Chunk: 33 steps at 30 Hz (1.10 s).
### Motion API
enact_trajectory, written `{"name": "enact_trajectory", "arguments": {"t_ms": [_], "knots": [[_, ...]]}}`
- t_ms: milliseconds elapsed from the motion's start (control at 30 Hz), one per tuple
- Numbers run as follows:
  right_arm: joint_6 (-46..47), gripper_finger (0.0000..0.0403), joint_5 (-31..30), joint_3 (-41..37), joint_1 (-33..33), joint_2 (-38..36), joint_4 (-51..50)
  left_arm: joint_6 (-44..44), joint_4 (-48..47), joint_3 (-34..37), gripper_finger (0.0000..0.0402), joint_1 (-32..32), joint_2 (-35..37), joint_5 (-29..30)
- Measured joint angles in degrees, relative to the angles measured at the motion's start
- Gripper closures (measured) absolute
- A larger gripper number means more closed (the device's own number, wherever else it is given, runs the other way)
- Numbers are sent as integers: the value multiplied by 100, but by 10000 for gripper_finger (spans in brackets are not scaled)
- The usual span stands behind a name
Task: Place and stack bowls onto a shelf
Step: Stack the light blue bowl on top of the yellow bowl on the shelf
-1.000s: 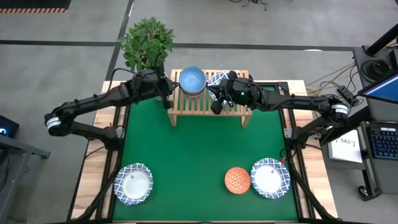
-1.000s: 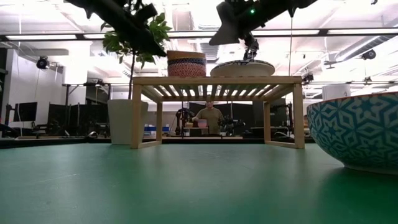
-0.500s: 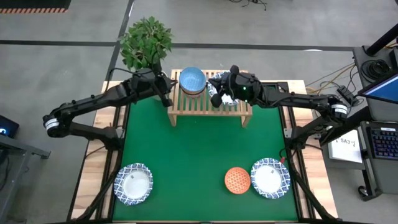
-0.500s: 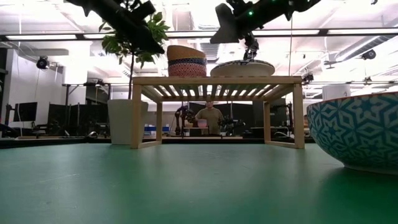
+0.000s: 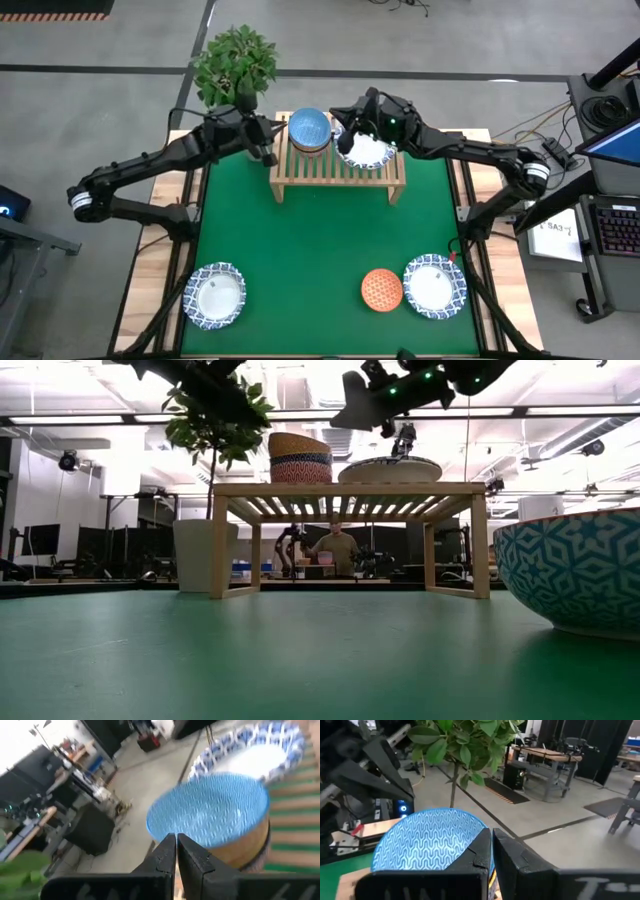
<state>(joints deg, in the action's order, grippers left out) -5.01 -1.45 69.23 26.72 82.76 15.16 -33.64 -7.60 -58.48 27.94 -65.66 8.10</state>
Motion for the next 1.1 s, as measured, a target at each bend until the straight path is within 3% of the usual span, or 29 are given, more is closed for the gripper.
{"name": "enact_trajectory", "arguments": {"t_ms": [100,467,1100], "knots": [[-54,394,2,202,15,183,-42,0,275,0,402,0,-34,-297],[-120,394,-3,871,101,738,-564,120,197,0,401,205,-267,-261],[-97,394,-2,1065,234,1036,-595,344,-98,2,402,233,-267,-259]]}}
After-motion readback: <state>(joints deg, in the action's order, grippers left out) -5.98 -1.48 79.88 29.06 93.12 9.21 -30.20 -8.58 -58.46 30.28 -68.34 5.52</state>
